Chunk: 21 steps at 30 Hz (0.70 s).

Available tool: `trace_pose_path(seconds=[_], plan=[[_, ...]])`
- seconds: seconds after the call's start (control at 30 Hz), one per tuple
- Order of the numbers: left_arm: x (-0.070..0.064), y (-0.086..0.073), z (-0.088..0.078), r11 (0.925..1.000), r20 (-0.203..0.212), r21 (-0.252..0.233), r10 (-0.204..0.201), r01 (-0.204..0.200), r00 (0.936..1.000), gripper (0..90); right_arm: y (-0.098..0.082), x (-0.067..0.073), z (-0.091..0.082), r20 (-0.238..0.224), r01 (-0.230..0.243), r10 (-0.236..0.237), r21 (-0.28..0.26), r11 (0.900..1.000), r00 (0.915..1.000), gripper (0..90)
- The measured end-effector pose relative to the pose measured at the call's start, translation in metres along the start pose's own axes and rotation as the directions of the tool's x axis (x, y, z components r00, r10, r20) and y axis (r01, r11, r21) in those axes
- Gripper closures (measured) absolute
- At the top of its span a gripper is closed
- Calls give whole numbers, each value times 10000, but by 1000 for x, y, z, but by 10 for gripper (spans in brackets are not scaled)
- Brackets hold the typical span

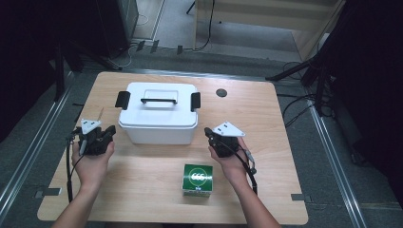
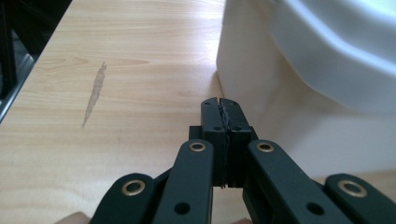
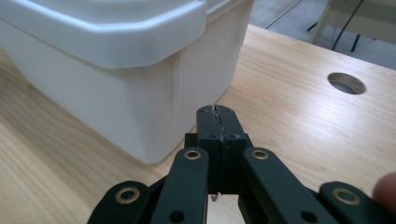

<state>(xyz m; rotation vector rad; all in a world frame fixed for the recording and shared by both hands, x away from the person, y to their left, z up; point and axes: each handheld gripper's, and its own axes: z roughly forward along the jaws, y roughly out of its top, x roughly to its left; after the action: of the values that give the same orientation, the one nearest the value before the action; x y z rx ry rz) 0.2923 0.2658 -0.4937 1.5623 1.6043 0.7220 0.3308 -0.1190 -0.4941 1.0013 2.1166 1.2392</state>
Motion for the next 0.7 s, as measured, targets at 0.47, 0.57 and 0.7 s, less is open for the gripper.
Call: trace_pose_path(seconds=[0.47, 0.57, 0.7], plan=[[-8, 18, 24, 9993, 354, 217, 303, -311, 9989, 900, 14, 5, 38, -547, -111, 122, 210, 9997, 9984, 900], [-15, 16, 23, 9989, 442, 209, 400, -410, 9982, 900, 12, 4, 36, -597, -351, 363, 210, 9992, 9976, 900], [-21, 13, 20, 9990, 575, 189, 402, -414, 9975, 900, 9, 0, 30, -567, -567, 581, 269, 9980, 9967, 900]])
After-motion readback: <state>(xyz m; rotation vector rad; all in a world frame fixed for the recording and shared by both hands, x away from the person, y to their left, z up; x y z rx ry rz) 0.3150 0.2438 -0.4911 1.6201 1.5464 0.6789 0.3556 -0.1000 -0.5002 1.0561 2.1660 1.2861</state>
